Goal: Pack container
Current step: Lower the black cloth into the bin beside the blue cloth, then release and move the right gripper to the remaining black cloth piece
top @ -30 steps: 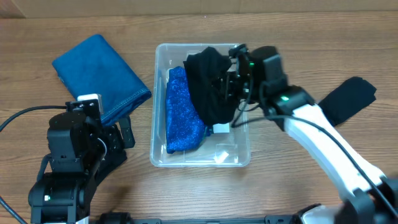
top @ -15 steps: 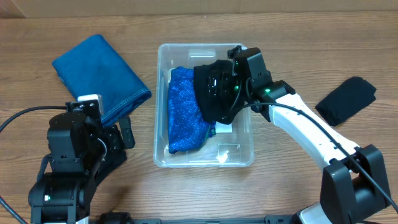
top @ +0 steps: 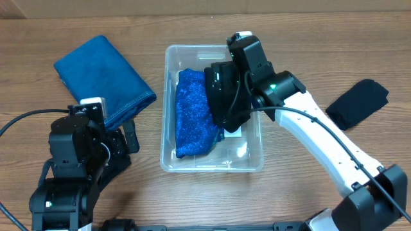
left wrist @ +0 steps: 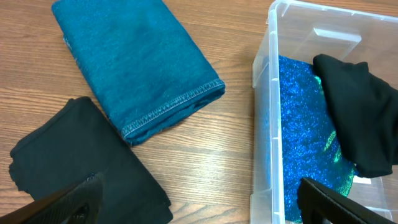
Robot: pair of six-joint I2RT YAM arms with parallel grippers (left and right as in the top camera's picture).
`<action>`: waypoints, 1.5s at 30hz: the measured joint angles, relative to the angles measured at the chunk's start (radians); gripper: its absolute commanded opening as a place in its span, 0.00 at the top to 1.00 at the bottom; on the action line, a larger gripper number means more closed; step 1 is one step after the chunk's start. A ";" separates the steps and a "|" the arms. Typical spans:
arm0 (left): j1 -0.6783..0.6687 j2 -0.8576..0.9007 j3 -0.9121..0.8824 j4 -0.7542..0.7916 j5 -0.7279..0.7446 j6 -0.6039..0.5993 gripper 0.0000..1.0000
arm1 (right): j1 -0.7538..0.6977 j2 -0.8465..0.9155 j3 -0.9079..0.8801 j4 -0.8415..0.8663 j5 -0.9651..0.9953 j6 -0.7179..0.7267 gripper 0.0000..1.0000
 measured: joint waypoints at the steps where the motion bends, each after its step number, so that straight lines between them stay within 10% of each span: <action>1: 0.000 0.000 0.000 0.000 0.000 0.000 0.00 | 0.001 0.000 0.002 -0.021 -0.009 -0.010 0.69; 17: 0.000 0.000 0.000 -0.023 0.000 0.000 0.00 | 0.000 0.362 0.029 -0.237 -0.106 -0.052 0.72; 23: 0.000 0.000 0.000 -0.023 0.000 0.000 0.00 | -0.010 0.055 0.207 -0.295 -0.038 -0.055 0.50; 27: 0.000 0.000 0.000 -0.023 0.000 0.000 0.00 | -0.090 -0.182 0.243 -0.340 -0.025 0.027 0.00; 35: 0.000 0.000 0.000 -0.023 0.000 0.000 0.00 | -0.842 -0.244 0.192 -0.583 -0.111 0.207 0.00; 45: 0.000 0.000 0.000 -0.023 0.000 0.000 0.00 | -1.278 0.069 -0.210 -0.259 -0.441 0.092 0.00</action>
